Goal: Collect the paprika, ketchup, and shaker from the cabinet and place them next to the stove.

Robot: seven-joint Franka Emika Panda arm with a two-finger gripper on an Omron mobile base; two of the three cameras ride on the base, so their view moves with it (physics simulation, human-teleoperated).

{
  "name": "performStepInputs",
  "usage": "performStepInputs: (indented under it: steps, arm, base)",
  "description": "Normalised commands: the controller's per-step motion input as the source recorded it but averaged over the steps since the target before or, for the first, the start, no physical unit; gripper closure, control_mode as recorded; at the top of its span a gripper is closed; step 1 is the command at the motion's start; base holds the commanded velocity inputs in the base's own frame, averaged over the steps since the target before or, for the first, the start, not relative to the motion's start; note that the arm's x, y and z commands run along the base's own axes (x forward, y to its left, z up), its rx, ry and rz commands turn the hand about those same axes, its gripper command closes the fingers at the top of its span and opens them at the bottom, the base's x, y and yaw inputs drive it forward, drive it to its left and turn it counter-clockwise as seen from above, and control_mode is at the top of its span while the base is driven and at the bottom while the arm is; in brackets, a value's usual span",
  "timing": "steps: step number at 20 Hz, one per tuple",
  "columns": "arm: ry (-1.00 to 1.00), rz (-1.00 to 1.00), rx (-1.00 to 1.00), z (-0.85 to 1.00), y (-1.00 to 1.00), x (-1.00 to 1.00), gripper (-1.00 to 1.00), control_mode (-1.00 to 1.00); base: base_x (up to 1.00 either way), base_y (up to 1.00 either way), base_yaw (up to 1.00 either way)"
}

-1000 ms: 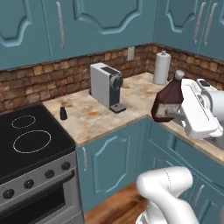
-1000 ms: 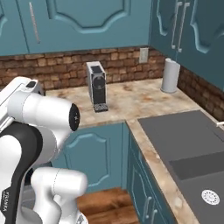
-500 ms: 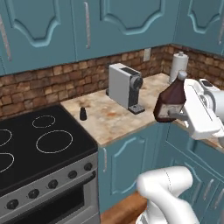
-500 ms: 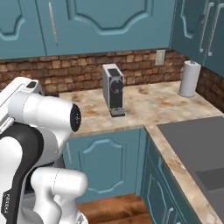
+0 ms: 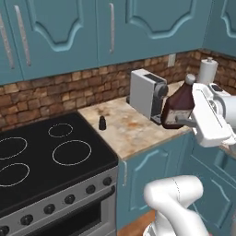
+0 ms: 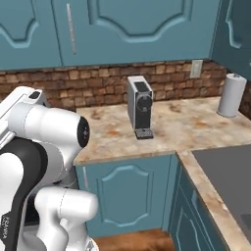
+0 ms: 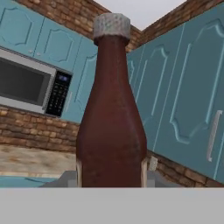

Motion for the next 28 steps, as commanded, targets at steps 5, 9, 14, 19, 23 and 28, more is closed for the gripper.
performStepInputs:
  steps: [5, 9, 14, 19, 23, 28]
  arm:
    - [0.00, 0.00, 0.00, 0.00, 0.00, 0.00, 1.00, 1.00]
    - [0.00, 0.00, 0.00, 0.00, 0.00, 0.00, 1.00, 1.00]
    - [0.00, 0.00, 0.00, 0.00, 0.00, 0.00, 1.00, 1.00]
    - [0.00, 0.00, 0.00, 0.00, 0.00, 0.00, 1.00, 1.00]
    - [-0.01, 0.10, 0.00, -0.45, -0.32, 0.27, 1.00, -1.00]
    - [0.00, 0.13, 0.00, -0.79, -0.44, 0.34, 1.00, -1.00]
  base:
    - [0.48, 0.01, 0.24]
    - [0.50, 0.00, 0.27]
    - [0.55, 0.00, 0.27]
    - [0.63, -0.06, 0.20]
    - [0.11, -0.06, 0.04]
    - [0.00, 0.00, 0.00]
